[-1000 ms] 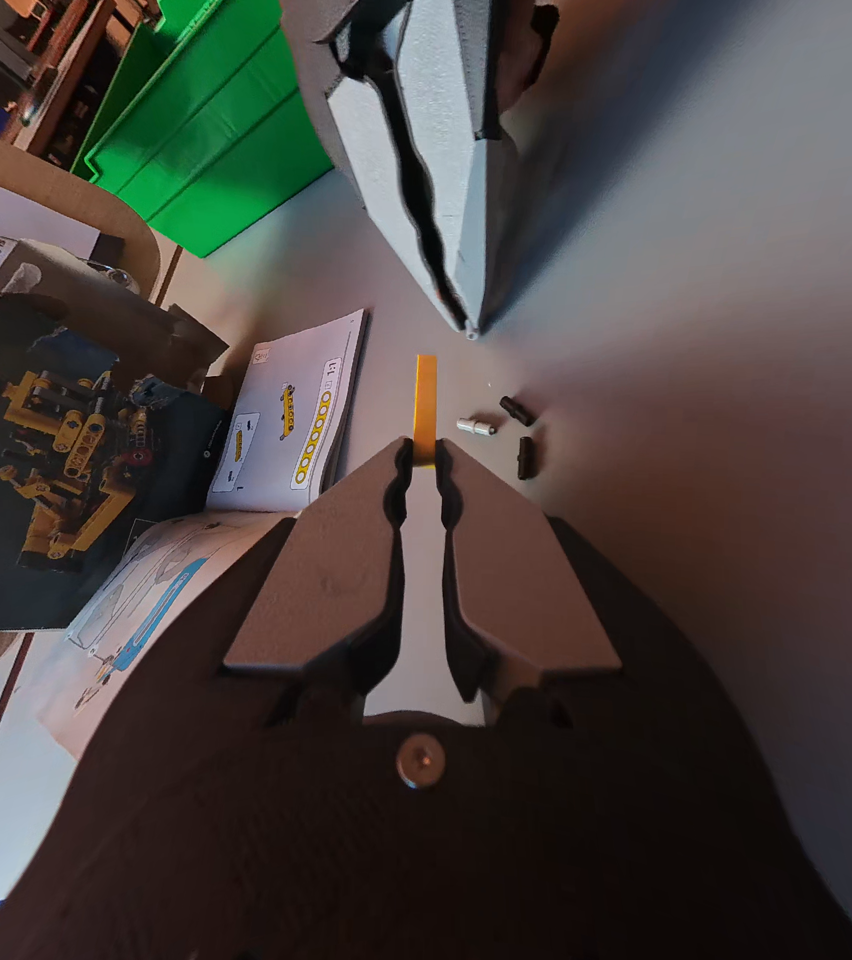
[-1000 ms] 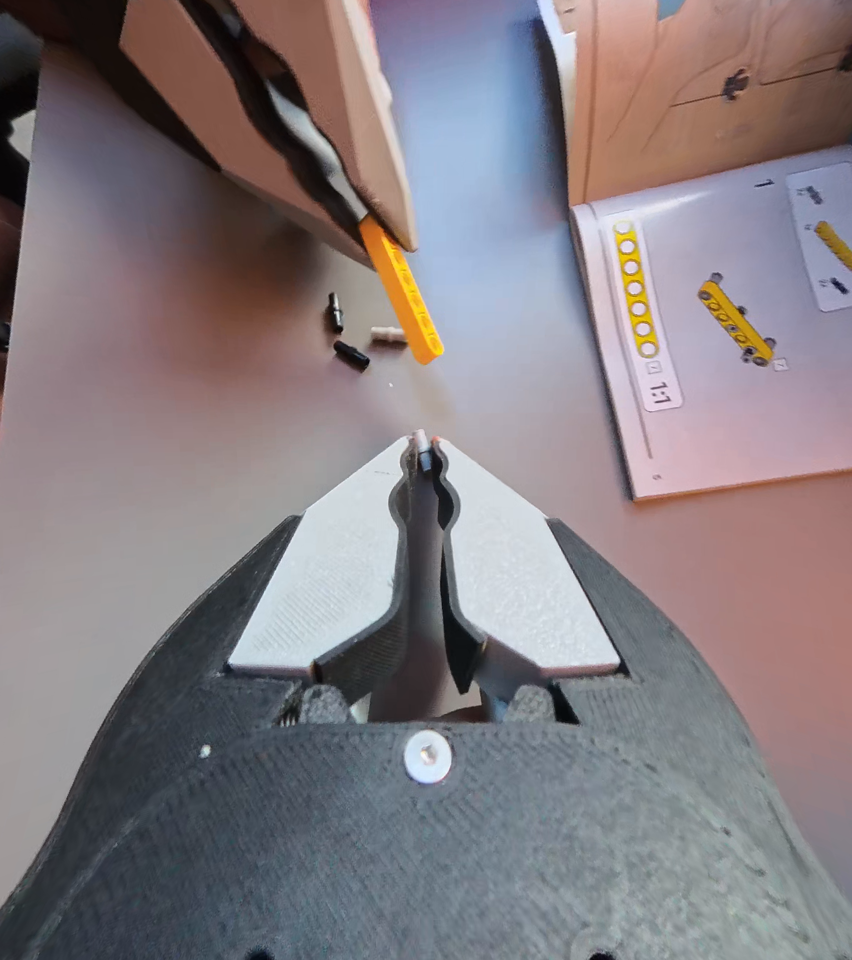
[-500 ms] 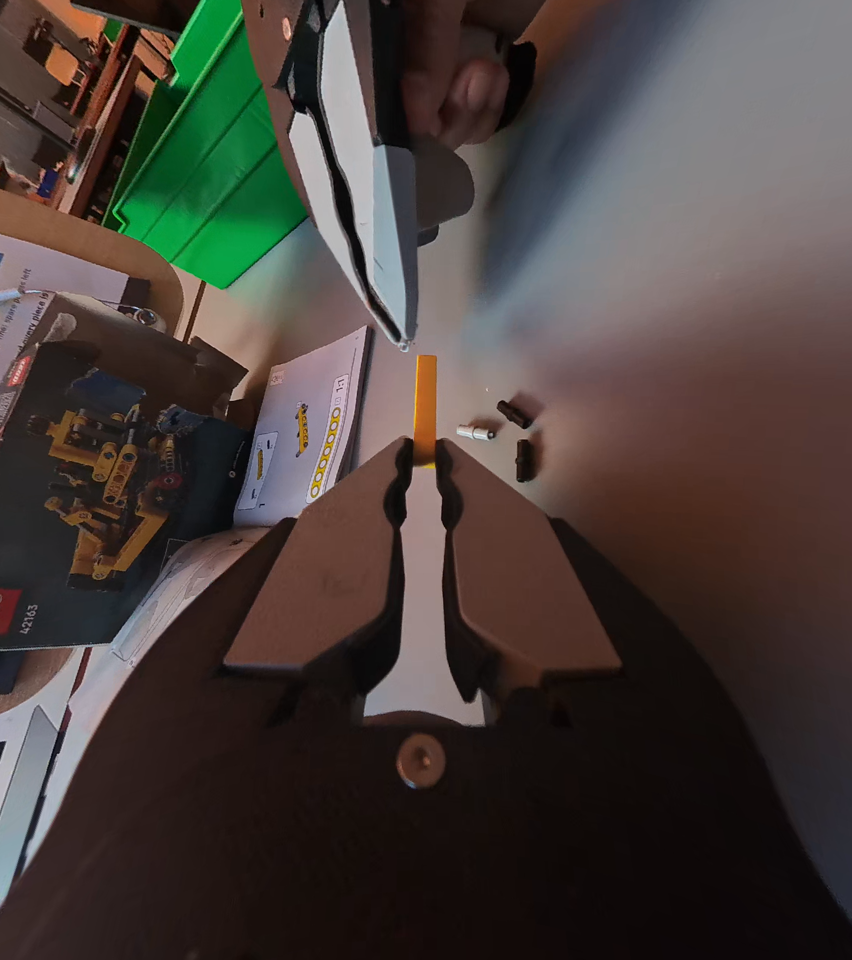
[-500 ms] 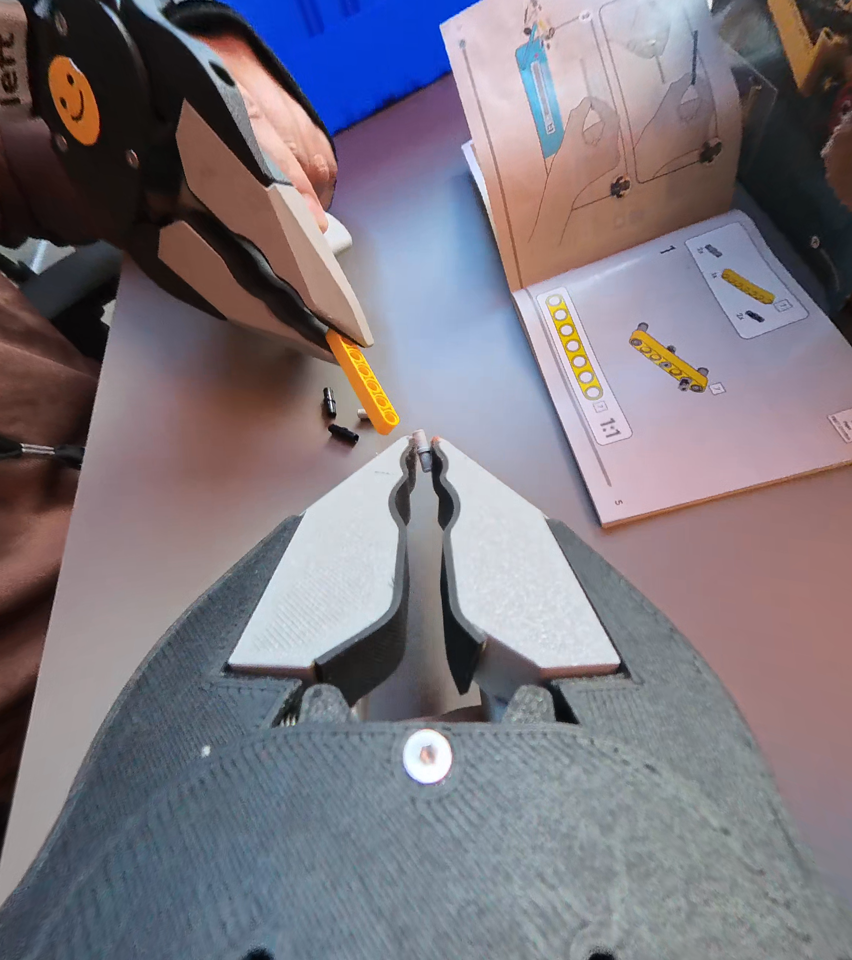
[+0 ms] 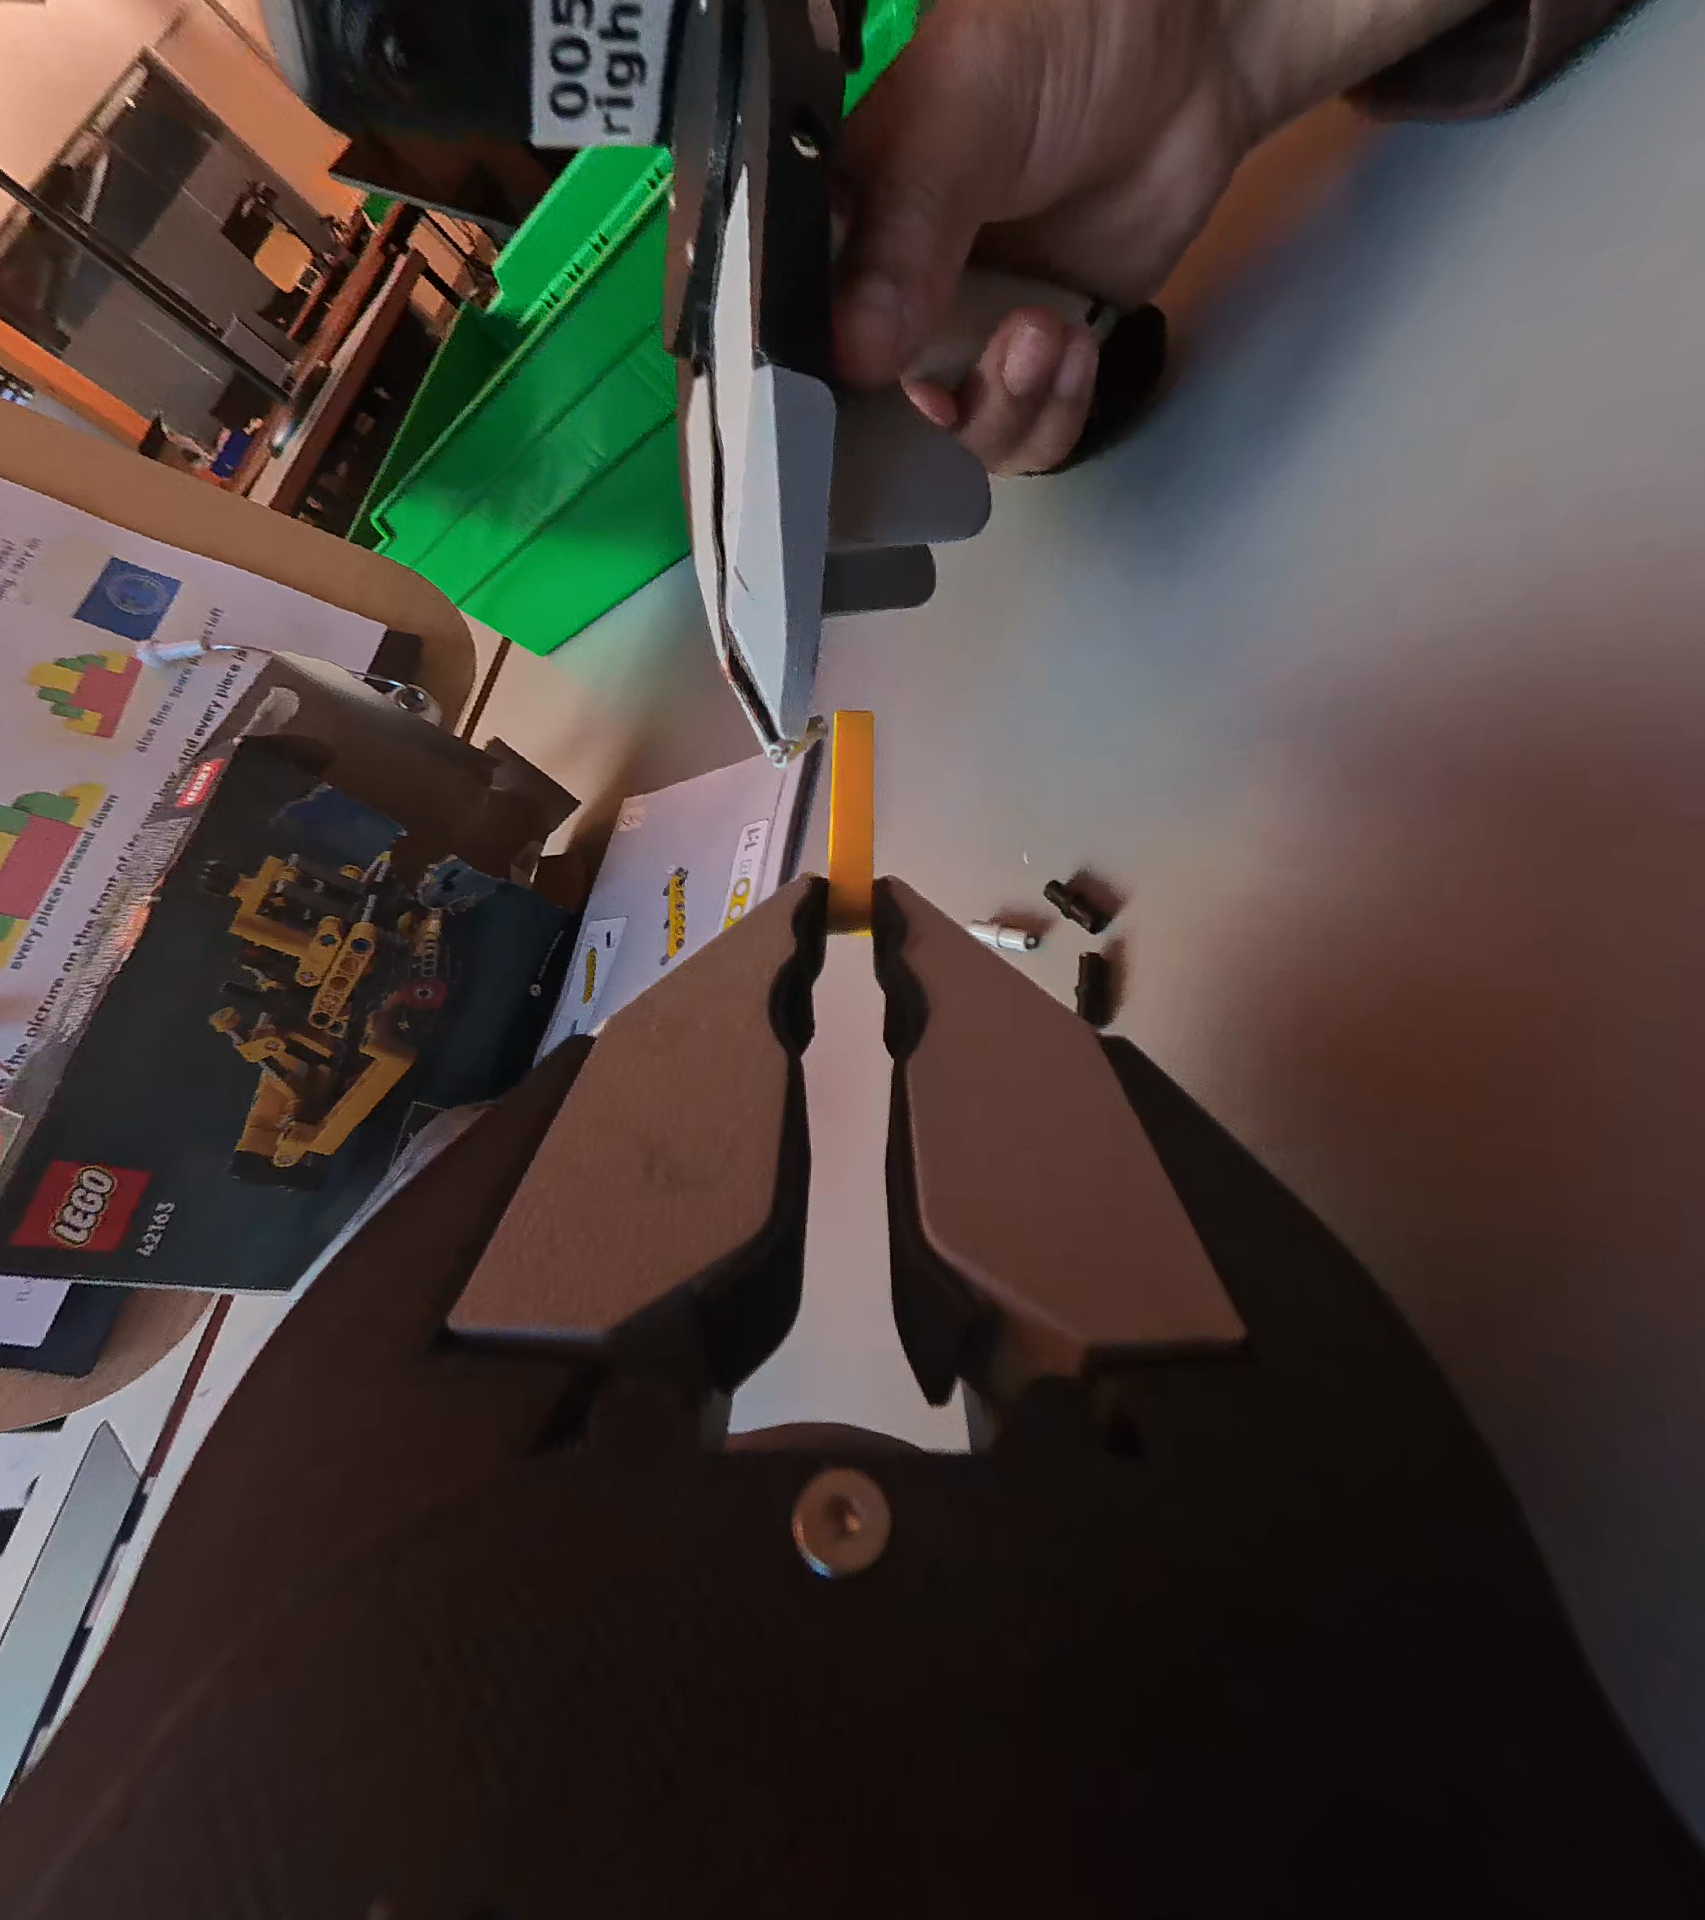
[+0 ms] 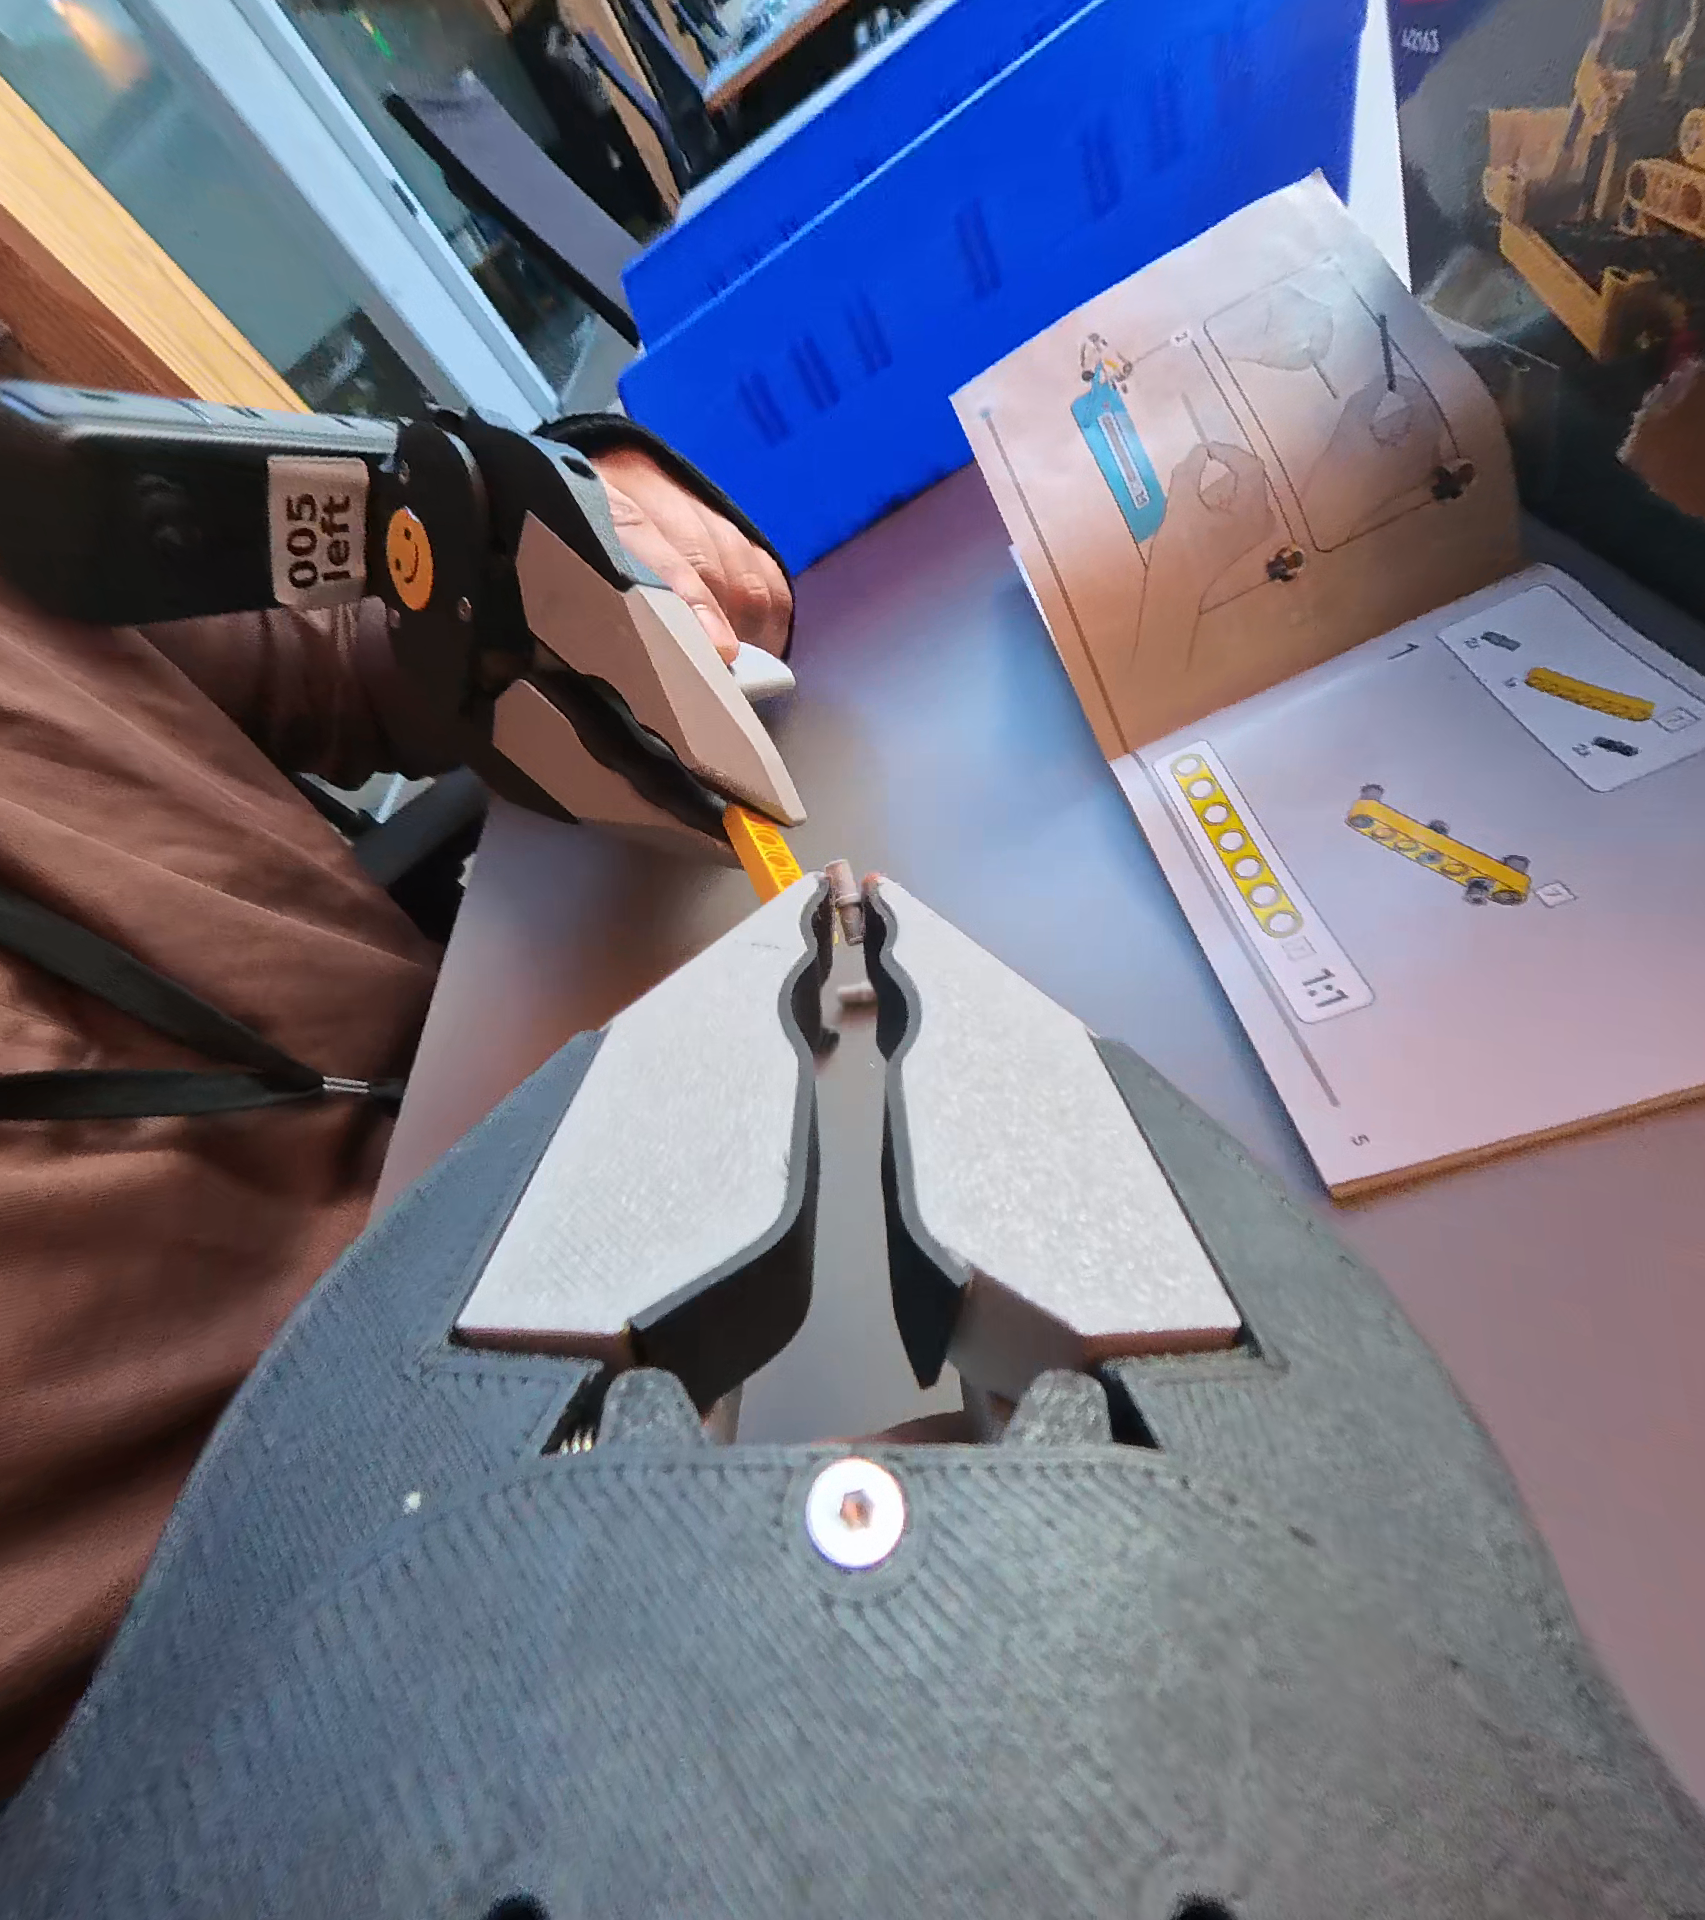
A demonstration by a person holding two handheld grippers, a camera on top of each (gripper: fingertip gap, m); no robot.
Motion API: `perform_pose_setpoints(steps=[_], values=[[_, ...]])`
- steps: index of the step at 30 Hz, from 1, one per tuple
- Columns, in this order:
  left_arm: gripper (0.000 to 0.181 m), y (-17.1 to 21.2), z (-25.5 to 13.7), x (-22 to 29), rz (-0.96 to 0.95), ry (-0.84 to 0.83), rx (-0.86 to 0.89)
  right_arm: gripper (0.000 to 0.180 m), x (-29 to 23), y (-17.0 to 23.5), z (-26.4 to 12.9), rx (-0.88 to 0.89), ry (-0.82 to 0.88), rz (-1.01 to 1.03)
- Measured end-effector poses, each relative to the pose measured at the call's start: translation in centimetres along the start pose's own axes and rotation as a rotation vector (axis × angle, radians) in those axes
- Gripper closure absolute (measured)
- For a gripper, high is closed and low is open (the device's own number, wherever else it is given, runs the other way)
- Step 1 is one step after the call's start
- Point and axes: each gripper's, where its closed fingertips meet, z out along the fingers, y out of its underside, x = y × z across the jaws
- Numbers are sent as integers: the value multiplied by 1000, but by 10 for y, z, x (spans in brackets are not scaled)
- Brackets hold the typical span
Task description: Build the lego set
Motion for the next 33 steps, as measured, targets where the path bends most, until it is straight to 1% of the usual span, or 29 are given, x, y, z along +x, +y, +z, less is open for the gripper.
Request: perform_pose_setpoints(steps=[1, 9, 10, 12, 15, 17, 19, 22, 27, 29, 31, 33], values=[[175, -1, -1, -2, -1, -8, 5, 177, 0, -1, 0, 7, -6, 9], [175, 2, 0, 0, 26, -8, -14, 178, -3, -7, -3, 56, -60, 80], [175, 4, 1, 1, 41, -12, -23, 178, 0, -4, -4, 34, -40, 70], [175, 5, 2, 3, 52, -7, -34, 178, 14, 5, -7, -32, 59, 22], [175, 7, 3, 5, 48, 9, -43, 178, 37, 28, -14, -203, 236, -82], [175, 8, 4, 6, 49, 16, -50, 178, 45, 42, -14, -306, 301, -141], [174, 10, 4, 8, 51, 23, -57, 176, 43, 49, -10, -346, 301, -171], [174, 12, 5, 9, 58, 27, -68, 166, 42, 48, -13, -351, 295, -178], [175, 12, 5, 9, 54, 31, -66, 168, 39, 40, -28, -333, 293, -222], [175, 11, 5, 10, 56, 35, -67, 171, 38, 41, -31, -331, 279, -238], [175, 11, 5, 11, 61, 39, -68, 172, 36, 46, -30, -353, 253, -229], [174, 13, 5, 11, 70, 36, -75, 173, 39, 52, -29, -378, 264, -196]])
